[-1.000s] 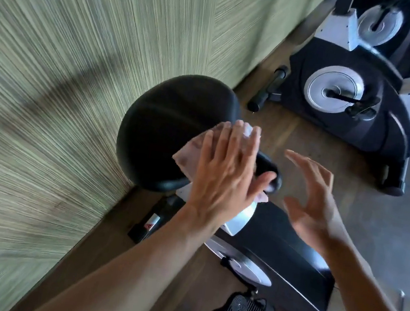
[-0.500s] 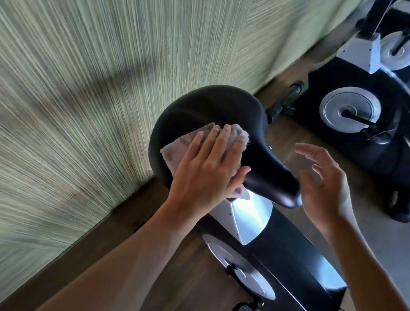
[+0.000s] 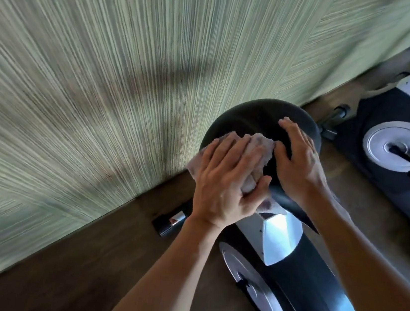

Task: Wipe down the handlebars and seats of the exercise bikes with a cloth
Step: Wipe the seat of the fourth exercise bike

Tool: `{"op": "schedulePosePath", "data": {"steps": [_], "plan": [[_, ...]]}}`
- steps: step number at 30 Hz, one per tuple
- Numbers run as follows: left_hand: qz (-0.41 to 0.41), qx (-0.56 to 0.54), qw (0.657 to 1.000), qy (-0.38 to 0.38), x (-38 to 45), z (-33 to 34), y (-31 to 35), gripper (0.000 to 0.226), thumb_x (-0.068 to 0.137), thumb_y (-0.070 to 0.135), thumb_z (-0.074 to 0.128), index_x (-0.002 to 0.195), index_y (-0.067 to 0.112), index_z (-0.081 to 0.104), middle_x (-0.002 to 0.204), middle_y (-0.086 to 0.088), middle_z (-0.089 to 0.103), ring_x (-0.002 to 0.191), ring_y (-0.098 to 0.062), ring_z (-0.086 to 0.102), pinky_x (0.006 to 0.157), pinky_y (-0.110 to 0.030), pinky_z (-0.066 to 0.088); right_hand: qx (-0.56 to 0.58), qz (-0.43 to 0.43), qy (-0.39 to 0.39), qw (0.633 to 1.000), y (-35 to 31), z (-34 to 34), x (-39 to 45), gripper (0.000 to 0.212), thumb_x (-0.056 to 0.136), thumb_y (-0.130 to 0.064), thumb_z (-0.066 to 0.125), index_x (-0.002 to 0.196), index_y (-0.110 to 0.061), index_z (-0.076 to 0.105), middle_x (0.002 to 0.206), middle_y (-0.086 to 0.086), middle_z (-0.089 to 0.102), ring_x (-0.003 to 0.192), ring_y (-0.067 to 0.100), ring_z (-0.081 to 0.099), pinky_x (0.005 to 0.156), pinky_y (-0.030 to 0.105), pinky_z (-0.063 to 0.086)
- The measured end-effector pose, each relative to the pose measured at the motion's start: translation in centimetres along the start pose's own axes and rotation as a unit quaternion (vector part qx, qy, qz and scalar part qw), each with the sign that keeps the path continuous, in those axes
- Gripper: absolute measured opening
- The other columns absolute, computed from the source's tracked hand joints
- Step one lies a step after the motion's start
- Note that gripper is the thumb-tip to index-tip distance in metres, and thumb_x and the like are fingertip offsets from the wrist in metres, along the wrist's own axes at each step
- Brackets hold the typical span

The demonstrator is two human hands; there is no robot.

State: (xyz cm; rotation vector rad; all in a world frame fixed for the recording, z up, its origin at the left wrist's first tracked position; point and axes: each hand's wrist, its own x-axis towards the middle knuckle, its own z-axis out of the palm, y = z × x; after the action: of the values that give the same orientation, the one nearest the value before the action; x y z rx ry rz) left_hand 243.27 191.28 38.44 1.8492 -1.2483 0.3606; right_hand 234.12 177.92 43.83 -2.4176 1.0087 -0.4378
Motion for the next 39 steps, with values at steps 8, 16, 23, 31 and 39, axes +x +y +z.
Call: {"op": "schedulePosePath", "data": {"steps": [8,16,23,31,39], "plan": [[-0.013,-0.162,0.982,-0.092,4.0,-1.6,-5.9,0.051,0.099,0.036,0.048,0.138,0.008,0.062,0.145,-0.008,0.06,0.142,-0.018,0.046,0.122,-0.041,0.032,-0.139,0.005,0.01,0.99,-1.2,2.2,-0.3,0.065,0.1,-0.047,0.019,0.158,-0.02,0.031,0.169,0.0,0.023,0.156,0.02,0.018,0.127,0.041,0.015],[-0.116,-0.184,0.967,-0.131,5.7,-1.3,-5.9,0.059,0.099,0.045,0.047,0.148,0.013,0.048,0.14,-0.006,0.057,0.127,-0.02,0.054,0.107,-0.039,0.046,-0.156,0.105,-0.006,0.982,-3.0,2.8,0.5,0.067,0.096,-0.048,0.012,0.162,-0.038,0.014,0.17,-0.018,0.005,0.156,0.003,0.003,0.127,0.035,0.005],[-0.087,-0.092,0.968,-0.218,6.3,-1.4,-6.0,0.085,0.096,0.065,0.038,0.158,0.008,0.027,0.156,-0.011,0.039,0.144,-0.026,0.039,0.117,-0.04,0.037,-0.155,0.18,0.04,0.971,-4.5,4.0,0.9,0.067,0.094,-0.051,0.008,0.161,-0.043,0.012,0.168,-0.023,0.003,0.154,-0.002,0.001,0.127,0.035,0.005],[-0.057,-0.117,0.934,-0.334,13.4,1.7,-8.3,0.076,0.101,0.061,0.042,0.159,0.014,0.025,0.139,-0.012,0.056,0.12,-0.028,0.059,0.097,-0.041,0.048,-0.159,0.187,0.075,0.967,-4.5,4.3,1.1,0.064,0.097,-0.04,0.019,0.161,-0.04,0.022,0.167,-0.024,0.01,0.153,-0.004,0.005,0.127,0.032,0.006],[-0.05,-0.061,0.937,-0.339,14.2,2.5,-7.5,0.075,0.098,0.068,0.032,0.147,0.012,0.039,0.131,-0.008,0.061,0.113,-0.024,0.063,0.085,-0.037,0.055,-0.121,0.18,0.106,0.97,-4.7,4.3,0.6,0.058,0.101,-0.032,0.027,0.158,-0.033,0.033,0.165,-0.022,0.022,0.153,-0.004,0.014,0.127,0.039,0.017]]}}
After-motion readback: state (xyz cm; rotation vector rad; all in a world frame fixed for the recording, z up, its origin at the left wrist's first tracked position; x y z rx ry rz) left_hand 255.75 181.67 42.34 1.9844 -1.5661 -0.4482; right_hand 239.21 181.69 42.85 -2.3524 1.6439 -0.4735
